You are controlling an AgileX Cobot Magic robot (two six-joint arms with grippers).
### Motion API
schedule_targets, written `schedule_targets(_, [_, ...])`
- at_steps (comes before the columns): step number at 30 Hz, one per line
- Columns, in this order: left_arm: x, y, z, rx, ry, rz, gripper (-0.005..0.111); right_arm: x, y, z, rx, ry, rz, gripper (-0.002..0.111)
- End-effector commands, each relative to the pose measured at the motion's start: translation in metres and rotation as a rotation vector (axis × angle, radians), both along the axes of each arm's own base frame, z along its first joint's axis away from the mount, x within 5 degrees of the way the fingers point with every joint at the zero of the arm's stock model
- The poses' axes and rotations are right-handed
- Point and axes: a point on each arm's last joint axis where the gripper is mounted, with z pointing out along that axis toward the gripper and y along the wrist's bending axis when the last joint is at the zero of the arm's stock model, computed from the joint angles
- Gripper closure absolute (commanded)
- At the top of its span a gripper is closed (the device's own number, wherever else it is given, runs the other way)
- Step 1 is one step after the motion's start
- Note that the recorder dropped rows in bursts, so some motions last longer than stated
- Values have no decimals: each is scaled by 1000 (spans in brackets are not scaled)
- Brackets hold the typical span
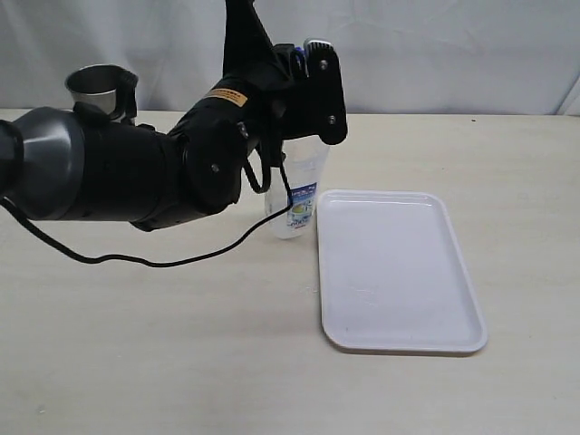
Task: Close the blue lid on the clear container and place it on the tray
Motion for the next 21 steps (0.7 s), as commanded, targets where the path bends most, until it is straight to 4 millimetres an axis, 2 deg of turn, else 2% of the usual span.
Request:
schedule_targets(1, [8, 13, 1, -59, 44, 56, 107, 0, 0, 0, 1, -3, 1, 104])
schedule_targets(5, [14, 21, -2, -63, 82, 76, 107, 0, 0, 0, 1, -3, 1, 104])
schedule_targets(21, [23, 28, 3, -96, 36, 45, 107, 0, 0, 0, 1, -3, 1, 104])
